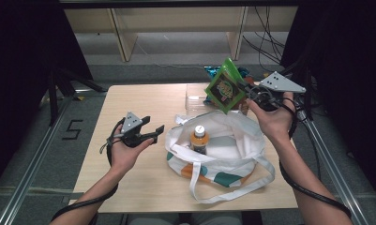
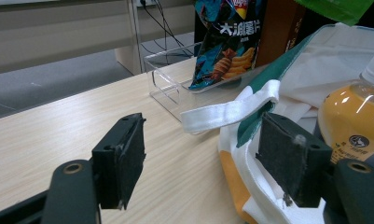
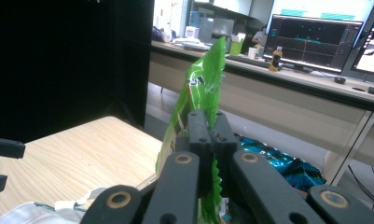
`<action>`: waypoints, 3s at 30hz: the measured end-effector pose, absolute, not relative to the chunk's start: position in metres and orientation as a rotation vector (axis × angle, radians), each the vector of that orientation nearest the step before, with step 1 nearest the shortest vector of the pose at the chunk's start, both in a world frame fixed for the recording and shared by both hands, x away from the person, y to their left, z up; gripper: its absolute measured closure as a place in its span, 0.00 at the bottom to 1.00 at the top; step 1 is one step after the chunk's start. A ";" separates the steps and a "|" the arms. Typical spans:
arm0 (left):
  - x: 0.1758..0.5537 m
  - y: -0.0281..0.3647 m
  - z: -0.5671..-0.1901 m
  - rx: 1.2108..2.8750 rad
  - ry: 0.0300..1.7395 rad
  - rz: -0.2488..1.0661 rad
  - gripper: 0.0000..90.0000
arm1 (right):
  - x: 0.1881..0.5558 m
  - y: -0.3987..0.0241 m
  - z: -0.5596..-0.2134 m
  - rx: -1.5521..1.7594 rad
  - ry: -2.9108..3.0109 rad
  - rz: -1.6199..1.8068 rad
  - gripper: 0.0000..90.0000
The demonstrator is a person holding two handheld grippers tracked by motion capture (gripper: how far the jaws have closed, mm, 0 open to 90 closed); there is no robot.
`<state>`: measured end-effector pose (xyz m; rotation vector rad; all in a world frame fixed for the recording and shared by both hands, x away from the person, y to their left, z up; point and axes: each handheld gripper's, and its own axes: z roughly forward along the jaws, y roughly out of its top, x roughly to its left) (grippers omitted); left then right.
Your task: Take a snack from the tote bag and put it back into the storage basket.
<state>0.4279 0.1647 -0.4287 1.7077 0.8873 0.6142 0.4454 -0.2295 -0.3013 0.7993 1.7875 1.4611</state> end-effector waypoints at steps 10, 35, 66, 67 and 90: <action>0.428 0.165 -0.429 1.708 0.886 0.614 0.34 | 0.453 -0.229 -0.304 0.815 1.767 1.457 1.00; 0.428 0.165 -0.429 1.713 0.889 0.615 0.34 | 0.468 -0.233 -0.305 0.833 1.749 1.441 1.00; 0.429 0.165 -0.429 1.707 0.890 0.611 0.34 | 0.482 -0.232 -0.302 0.895 1.696 1.464 1.00; 0.429 0.165 -0.429 1.708 0.890 0.612 0.34 | 0.483 -0.233 -0.303 0.897 1.700 1.466 1.00; 0.429 0.165 -0.430 1.714 0.882 0.612 0.34 | 0.504 -0.232 -0.315 0.914 1.702 1.433 1.00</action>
